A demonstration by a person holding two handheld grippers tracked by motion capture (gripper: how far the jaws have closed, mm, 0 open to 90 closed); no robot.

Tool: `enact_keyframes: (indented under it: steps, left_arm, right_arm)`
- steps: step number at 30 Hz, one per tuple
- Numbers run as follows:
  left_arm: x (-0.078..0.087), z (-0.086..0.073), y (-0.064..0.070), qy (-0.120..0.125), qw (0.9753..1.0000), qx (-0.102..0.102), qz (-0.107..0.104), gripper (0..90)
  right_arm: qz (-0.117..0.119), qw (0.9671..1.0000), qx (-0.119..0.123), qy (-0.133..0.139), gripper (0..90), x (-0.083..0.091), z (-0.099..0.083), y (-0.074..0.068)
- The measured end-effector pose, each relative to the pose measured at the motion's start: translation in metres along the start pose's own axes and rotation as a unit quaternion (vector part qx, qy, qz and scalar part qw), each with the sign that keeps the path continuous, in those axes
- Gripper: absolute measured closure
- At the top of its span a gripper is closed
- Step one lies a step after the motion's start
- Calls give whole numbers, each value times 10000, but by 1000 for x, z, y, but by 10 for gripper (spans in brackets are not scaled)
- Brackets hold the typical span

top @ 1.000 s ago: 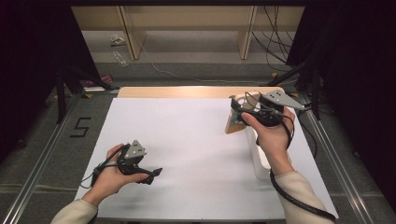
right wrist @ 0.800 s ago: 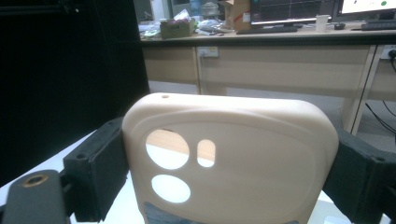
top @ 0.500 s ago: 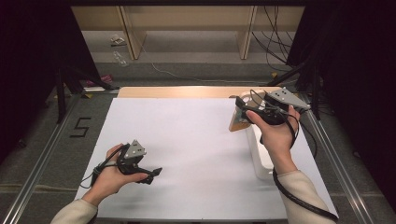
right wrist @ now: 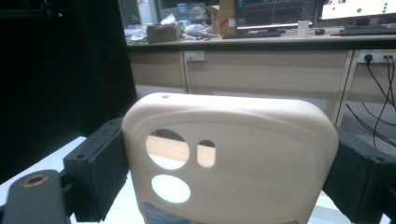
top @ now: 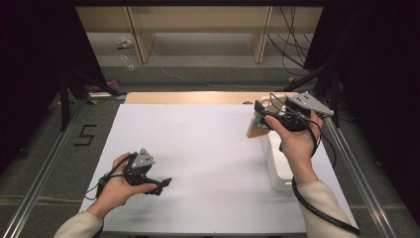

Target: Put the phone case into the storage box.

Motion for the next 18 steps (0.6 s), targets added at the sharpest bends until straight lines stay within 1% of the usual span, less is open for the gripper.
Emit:
enact_keyframes:
  steps: [18]
  left_arm:
    - [0,0,-1,-7,10000,20,-1,29]
  right_arm:
    - [-223,9997,-54,89,125,6,4,16]
Point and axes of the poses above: each handheld gripper's, and its own axes: x roughly backward along the jaws, z roughly out of its top, y roughly to its right, the point moved 6 cm from there along -x, roughly forward along the jaws, and after that the axes turned 7 degrees about -y, right-handed, at the moved point
